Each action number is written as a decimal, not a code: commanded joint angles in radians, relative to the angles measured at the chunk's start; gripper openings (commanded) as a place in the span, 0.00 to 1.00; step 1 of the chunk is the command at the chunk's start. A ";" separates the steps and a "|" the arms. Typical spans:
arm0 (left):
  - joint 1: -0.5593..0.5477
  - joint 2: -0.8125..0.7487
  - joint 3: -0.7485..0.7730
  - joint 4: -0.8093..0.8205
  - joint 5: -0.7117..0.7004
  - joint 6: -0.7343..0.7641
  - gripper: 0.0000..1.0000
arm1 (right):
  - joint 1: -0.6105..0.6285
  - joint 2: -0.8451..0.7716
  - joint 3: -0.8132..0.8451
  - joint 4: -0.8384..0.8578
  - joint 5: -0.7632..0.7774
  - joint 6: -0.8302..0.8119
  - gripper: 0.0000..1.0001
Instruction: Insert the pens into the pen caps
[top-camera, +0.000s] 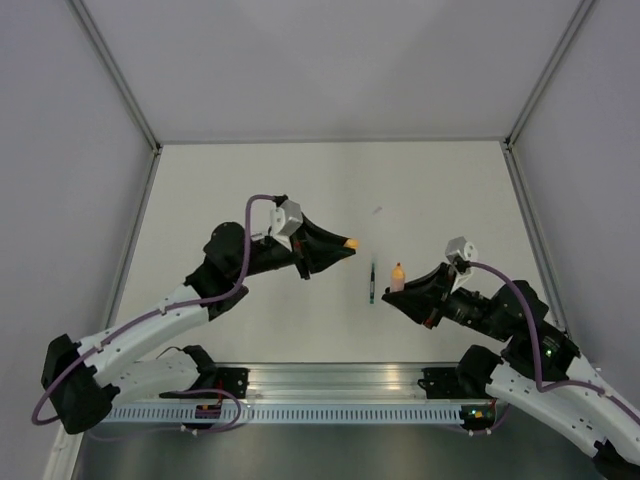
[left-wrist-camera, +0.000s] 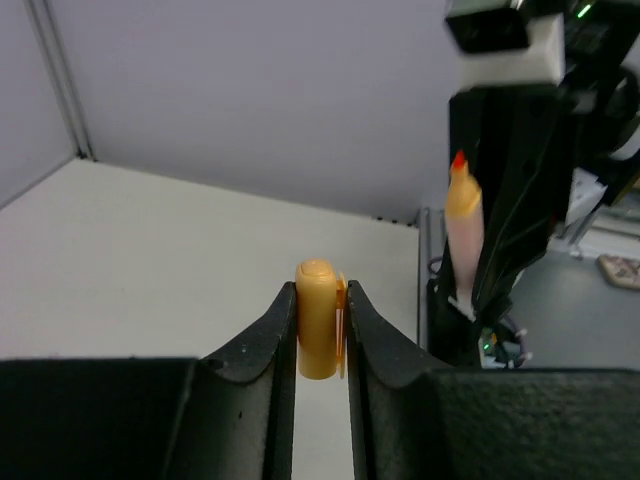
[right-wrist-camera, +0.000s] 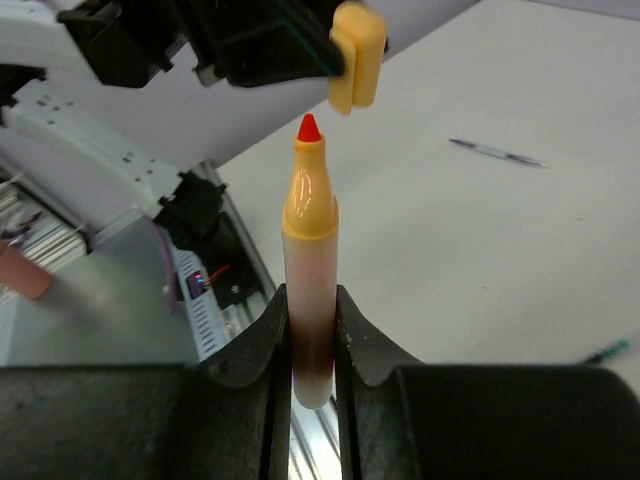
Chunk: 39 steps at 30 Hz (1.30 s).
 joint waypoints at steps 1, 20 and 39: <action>0.000 -0.108 0.032 0.122 0.008 -0.236 0.02 | 0.004 0.039 -0.064 0.291 -0.363 0.023 0.00; -0.001 -0.205 -0.109 0.630 0.037 -0.603 0.02 | 0.012 0.338 -0.035 0.753 -0.479 0.040 0.00; 0.000 -0.118 -0.134 0.805 0.046 -0.582 0.02 | 0.090 0.538 0.028 0.890 -0.468 0.050 0.00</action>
